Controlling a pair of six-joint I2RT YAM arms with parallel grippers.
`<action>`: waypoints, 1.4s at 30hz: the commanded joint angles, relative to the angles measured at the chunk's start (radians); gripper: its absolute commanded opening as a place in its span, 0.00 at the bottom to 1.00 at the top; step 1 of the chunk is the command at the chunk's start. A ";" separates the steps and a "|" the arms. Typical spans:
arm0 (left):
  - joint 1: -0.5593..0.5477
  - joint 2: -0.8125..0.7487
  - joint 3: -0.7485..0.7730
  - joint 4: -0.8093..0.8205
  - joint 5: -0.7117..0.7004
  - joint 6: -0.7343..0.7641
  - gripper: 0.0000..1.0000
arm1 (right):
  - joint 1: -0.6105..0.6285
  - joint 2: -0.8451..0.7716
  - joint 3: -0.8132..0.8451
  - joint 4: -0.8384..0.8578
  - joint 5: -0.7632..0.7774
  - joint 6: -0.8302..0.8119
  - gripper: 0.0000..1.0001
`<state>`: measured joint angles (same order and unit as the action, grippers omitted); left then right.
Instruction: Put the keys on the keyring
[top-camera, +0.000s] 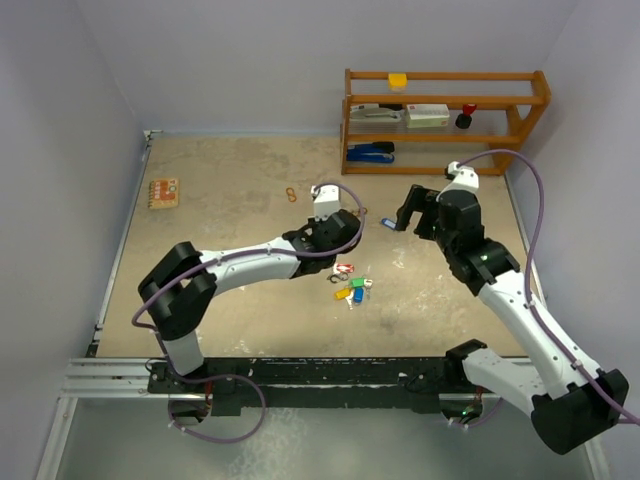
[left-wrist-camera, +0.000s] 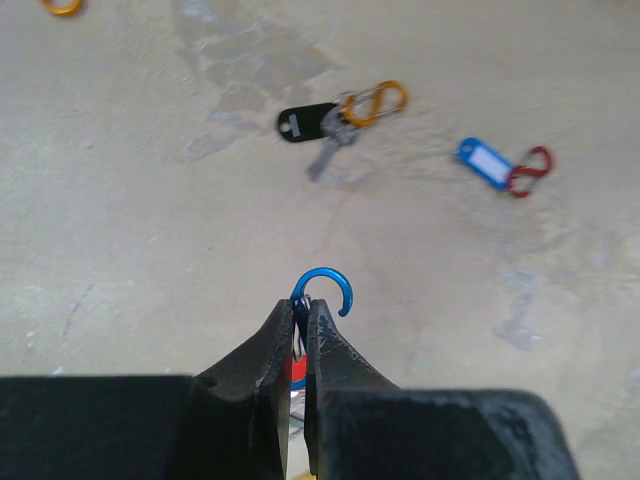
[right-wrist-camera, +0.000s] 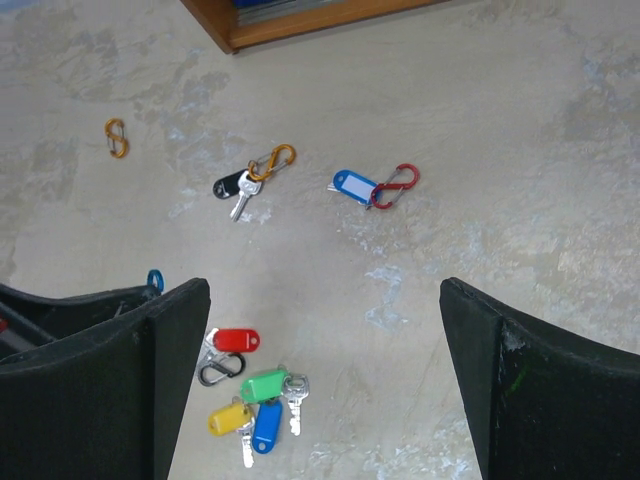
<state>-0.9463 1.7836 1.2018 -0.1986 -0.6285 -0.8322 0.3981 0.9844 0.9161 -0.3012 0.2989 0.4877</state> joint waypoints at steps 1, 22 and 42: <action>-0.042 -0.045 -0.007 0.151 0.017 0.022 0.00 | -0.001 -0.057 0.003 0.027 0.046 0.025 1.00; -0.130 0.132 0.038 0.374 0.091 0.038 0.00 | -0.001 -0.178 -0.028 0.027 0.117 0.037 1.00; -0.146 0.158 -0.038 0.444 0.169 0.004 0.00 | -0.001 -0.173 -0.033 0.030 0.113 0.036 1.00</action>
<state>-1.0878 1.9312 1.1786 0.1810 -0.4595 -0.8192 0.3981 0.8223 0.8848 -0.2985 0.3843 0.5140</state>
